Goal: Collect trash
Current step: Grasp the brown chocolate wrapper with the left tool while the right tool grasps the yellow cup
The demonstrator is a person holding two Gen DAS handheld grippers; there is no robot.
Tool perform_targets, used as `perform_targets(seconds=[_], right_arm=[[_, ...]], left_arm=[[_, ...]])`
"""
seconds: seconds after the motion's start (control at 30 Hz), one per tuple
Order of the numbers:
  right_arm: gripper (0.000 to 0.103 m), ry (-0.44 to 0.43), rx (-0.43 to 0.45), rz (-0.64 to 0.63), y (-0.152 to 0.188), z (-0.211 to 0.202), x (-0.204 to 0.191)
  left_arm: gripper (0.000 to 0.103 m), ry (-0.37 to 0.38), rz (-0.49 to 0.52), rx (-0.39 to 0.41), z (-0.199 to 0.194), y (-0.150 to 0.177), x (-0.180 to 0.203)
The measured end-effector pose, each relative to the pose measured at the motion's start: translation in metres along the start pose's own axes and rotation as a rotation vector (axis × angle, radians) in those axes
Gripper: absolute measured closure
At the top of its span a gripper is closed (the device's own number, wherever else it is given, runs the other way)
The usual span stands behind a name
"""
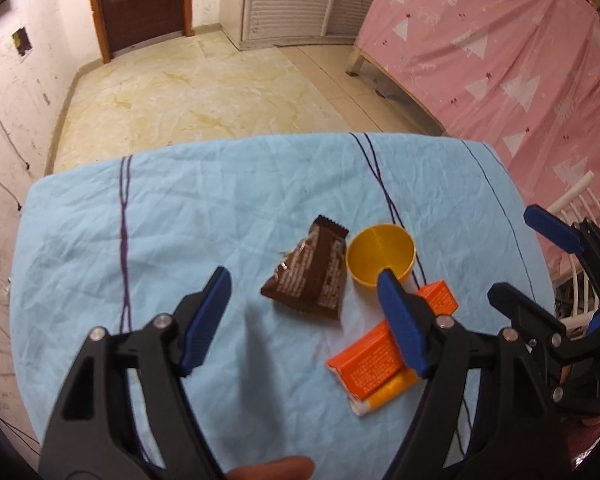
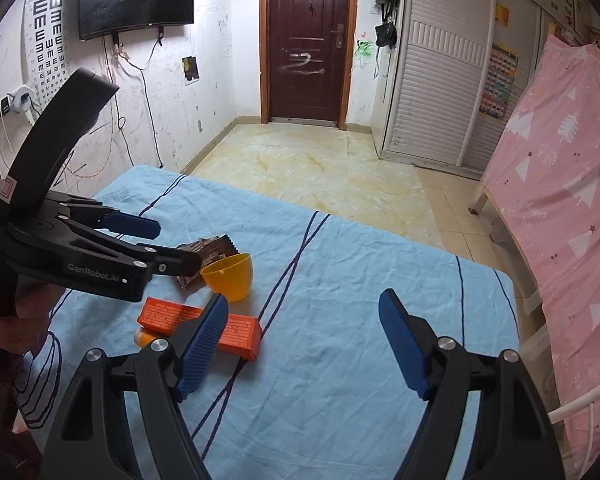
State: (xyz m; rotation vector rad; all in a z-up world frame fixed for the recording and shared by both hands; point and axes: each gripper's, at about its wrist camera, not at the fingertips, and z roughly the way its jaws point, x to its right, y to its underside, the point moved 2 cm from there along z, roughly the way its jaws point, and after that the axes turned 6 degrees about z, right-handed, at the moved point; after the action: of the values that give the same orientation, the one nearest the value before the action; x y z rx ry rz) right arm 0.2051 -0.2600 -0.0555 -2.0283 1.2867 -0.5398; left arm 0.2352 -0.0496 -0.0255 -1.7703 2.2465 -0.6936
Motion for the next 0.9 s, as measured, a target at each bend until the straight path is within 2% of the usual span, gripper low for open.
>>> perform_targets(seconds=[0.17, 0.27, 0.33, 0.5, 0.67, 0.8, 0.9], right_arm=[[0.032, -0.004, -0.016, 0.000, -0.002, 0.009, -0.001], [0.032, 0.007, -0.025, 0.005, -0.005, 0.014, 0.001], [0.032, 0.010, -0.032, 0.006, -0.006, 0.018, 0.002], [0.032, 0.014, -0.046, -0.003, -0.009, 0.027, -0.002], [0.032, 0.010, -0.058, -0.018, -0.013, 0.036, -0.007], [0.032, 0.010, -0.070, -0.027, -0.013, 0.043, -0.012], [0.032, 0.010, -0.068, -0.032, -0.015, 0.044, -0.016]], left_arm=[[0.032, 0.011, 0.013, -0.027, 0.015, -0.004, 0.001], [0.042, 0.042, 0.005, -0.037, 0.021, -0.003, -0.002], [0.044, 0.055, 0.003, -0.026, 0.023, -0.004, -0.004], [0.052, 0.139, -0.030, -0.016, 0.023, -0.006, -0.010], [0.054, 0.212, -0.086, -0.012, 0.023, -0.002, -0.026], [0.070, 0.202, -0.104, -0.012, 0.023, 0.000, -0.032], [0.076, 0.192, -0.095, -0.010, 0.022, 0.002, -0.032]])
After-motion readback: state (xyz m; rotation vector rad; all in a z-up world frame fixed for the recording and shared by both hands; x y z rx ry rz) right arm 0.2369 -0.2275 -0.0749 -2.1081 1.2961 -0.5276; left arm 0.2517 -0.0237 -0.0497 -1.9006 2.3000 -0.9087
